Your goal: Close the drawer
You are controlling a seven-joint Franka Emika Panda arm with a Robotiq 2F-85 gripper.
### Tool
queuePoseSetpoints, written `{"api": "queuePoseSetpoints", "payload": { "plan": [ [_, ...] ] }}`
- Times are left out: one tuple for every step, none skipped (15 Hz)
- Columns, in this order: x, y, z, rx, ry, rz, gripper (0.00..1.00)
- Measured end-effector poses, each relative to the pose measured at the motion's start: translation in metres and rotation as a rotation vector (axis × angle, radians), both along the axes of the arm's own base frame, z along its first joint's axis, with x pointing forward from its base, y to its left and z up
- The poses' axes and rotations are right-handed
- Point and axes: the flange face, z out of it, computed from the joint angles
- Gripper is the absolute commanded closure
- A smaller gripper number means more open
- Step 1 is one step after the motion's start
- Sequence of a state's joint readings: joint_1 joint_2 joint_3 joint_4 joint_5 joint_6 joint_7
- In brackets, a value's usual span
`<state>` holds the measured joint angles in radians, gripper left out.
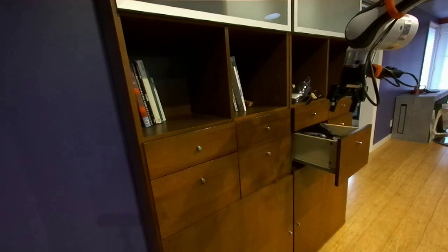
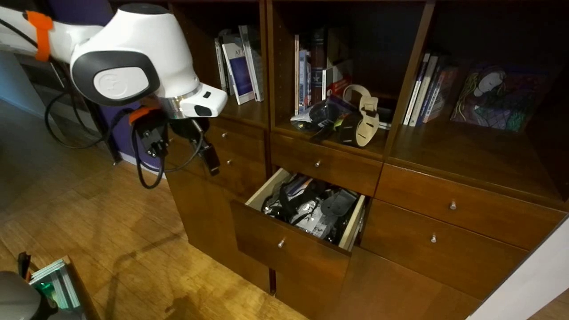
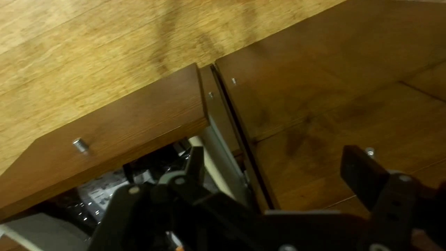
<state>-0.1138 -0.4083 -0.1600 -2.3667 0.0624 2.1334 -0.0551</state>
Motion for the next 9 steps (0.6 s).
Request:
{"api": "queuePoseSetpoints", "payload": {
  "plan": [
    [0.005,-0.011,0.0,-0.049,-0.002,-0.002,0.0],
    [0.009,-0.022,0.0,-0.098,-0.001,-0.003,0.0],
    [0.013,-0.031,-0.001,-0.144,0.003,-0.003,0.0],
    [0.016,-0.04,-0.003,-0.185,0.009,0.0,0.0],
    [0.02,-0.047,-0.006,-0.213,0.016,0.003,0.0],
    [0.024,-0.052,-0.01,-0.231,0.023,0.004,0.0],
    [0.028,-0.056,-0.014,-0.228,0.026,-0.002,0.0],
    [0.032,-0.059,-0.018,-0.225,0.032,-0.006,0.0],
    [0.035,-0.06,-0.021,-0.223,0.037,-0.008,0.0]
  ]
}}
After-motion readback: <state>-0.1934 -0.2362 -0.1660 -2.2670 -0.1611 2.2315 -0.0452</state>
